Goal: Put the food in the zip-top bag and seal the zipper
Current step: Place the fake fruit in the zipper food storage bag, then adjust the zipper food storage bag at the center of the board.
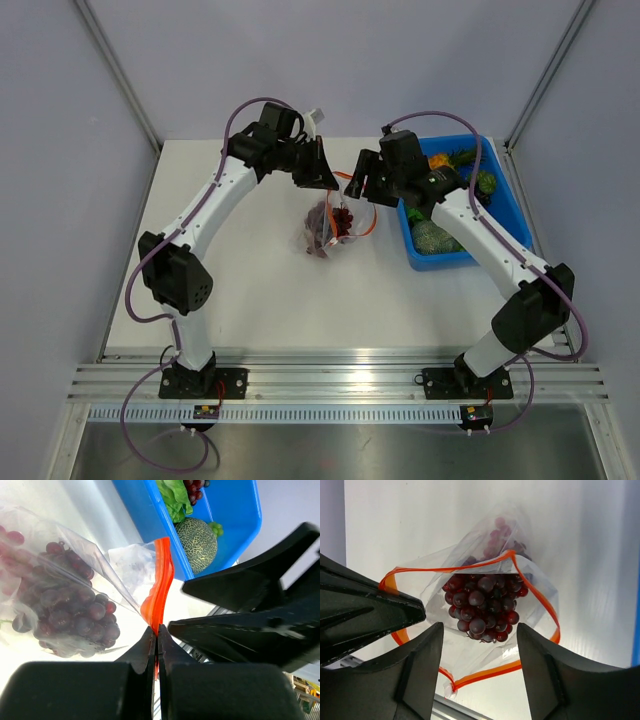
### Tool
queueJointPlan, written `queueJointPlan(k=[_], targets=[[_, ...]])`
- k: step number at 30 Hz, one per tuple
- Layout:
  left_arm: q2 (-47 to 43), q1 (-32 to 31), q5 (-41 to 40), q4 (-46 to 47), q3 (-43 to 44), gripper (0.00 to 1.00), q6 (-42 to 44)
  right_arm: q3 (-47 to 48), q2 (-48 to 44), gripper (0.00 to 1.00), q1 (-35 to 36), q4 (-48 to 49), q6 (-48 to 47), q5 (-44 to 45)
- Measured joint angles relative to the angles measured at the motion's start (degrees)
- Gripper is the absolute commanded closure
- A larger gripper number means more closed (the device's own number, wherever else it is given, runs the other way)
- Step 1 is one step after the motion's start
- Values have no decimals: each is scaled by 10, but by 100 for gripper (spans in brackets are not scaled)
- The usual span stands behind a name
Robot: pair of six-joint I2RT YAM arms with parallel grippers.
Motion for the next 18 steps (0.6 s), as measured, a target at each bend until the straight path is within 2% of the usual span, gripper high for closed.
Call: queueJointPlan(k=[4,11,16,18], targets=[[0,1,0,1,0,100,0,-9,-18,18,-9,-9,-10,29],[-5,5,0,3,-12,100,0,-85,-27,19,-32,-9,-13,37],[-5,7,0,4,-12,100,0,-134,-17,32,-33,-3,-2,11],[-5,8,0,4,-12,100,0,-138,-6,46,-33,6,1,-4]])
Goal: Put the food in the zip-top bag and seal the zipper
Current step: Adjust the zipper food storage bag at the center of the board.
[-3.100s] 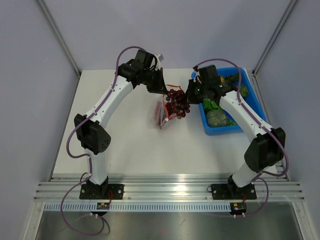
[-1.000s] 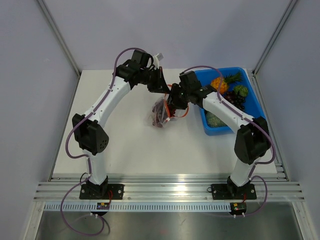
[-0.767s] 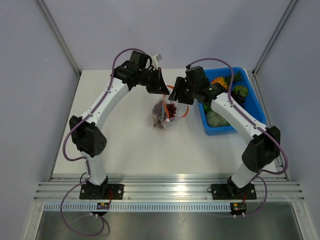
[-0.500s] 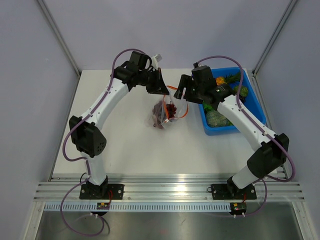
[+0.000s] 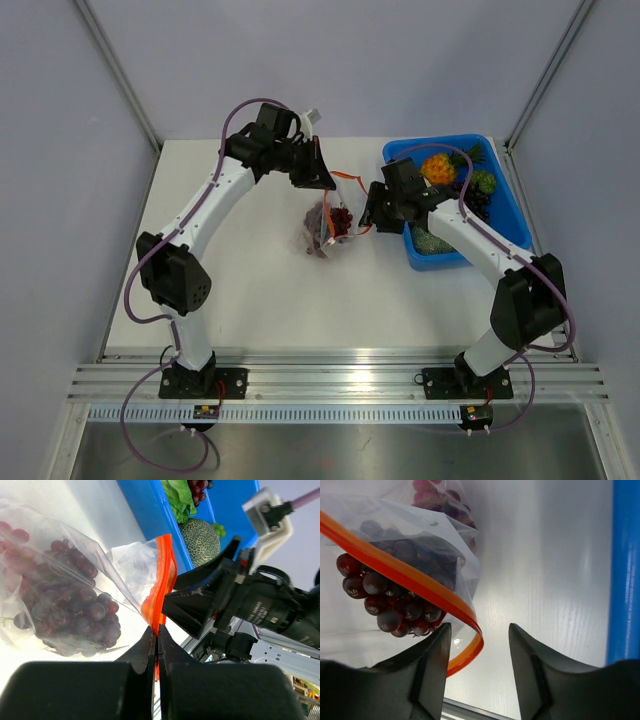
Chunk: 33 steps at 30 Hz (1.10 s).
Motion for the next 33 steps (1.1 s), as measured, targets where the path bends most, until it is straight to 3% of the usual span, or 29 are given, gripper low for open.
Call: queueJointPlan(k=[8,24,33], targets=[[-10,6,0,6,-20,100,4,11,10,99,0,20,-3,-25],[-50,90,-6,-3,-66,100,28,131,9,100,0,-10,-33,-30],[-52,82,-10,-12,-51,100,27,222,33,100,0,-41,-47,-67]])
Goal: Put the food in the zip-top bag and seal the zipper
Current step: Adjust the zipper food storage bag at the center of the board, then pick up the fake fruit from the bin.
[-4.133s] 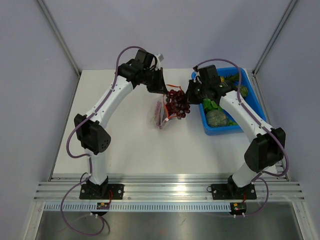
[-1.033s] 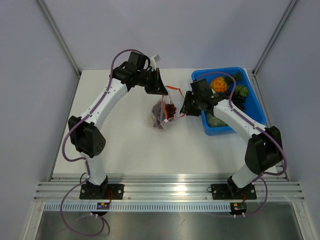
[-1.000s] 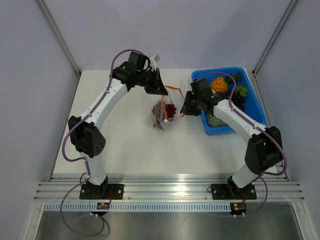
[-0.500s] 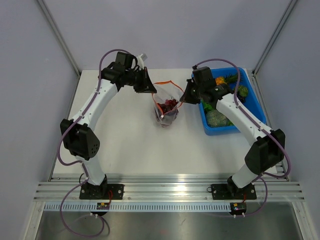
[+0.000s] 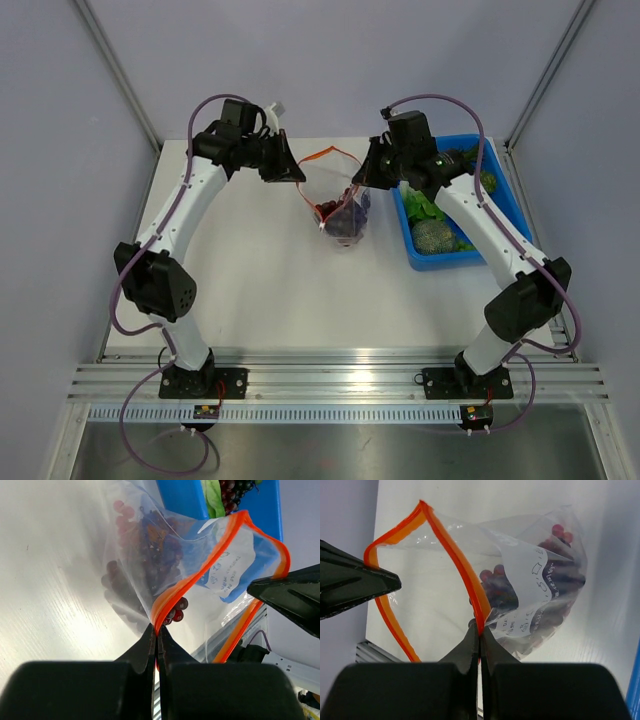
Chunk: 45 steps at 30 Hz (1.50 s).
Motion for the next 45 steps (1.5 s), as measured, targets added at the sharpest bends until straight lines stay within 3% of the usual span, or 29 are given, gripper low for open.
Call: queueJointPlan(k=[6,13,14,15,18,29,34,37,42,45], targets=[[-2,-26,-18,-10,71,100,0,16,7,100,0,2,0,-35],[-7,-50,-24,9,42,100,-9,-36,8,98,-6,18,-12,-11],[-6,-55,-27,11,31,100,-12,-44,11,74,-11,18,-14,-7],[-5,-58,-29,10,22,100,-14,-49,14,62,-17,16,-15,-5],[9,-78,-40,11,16,100,-22,-53,21,39,-32,12,-24,3],[53,-112,-65,16,58,100,-58,-38,-54,29,-79,-34,-83,29],[53,-110,-74,23,58,100,-67,-63,-146,23,-188,-29,-90,49],[53,-110,-76,23,58,100,-71,-97,-170,25,-253,-26,-87,69],[53,-110,-76,38,48,100,-74,-160,-134,26,-369,2,-67,92],[53,-110,-76,39,45,100,-73,-180,-96,26,-389,17,-56,118]])
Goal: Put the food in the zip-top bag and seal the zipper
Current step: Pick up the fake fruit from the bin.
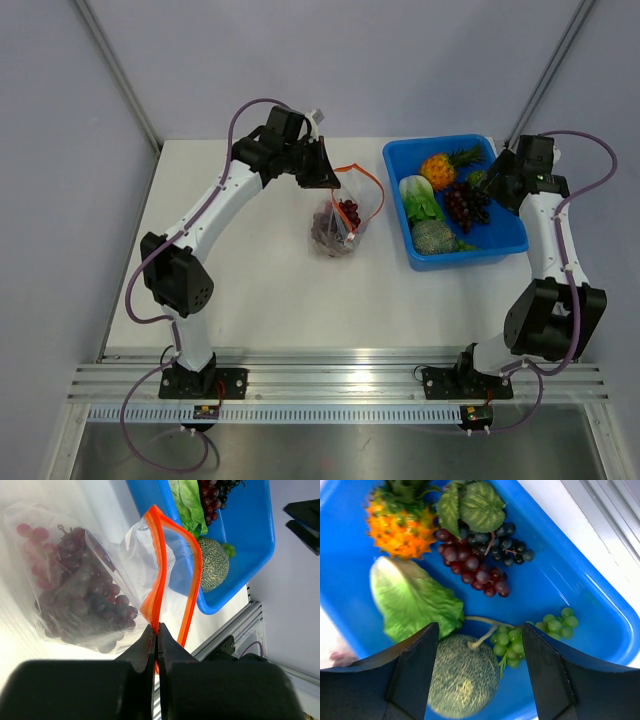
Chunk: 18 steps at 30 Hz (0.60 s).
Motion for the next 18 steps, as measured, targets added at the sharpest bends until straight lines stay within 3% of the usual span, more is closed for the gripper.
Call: queueJointPlan(k=[12,18], targets=[[0,0,7,-4,1,100,16,-20,82,23,4,101,3,14],[0,0,9,-10,7,100,27,-4,154,20,4,103,-17,-2]])
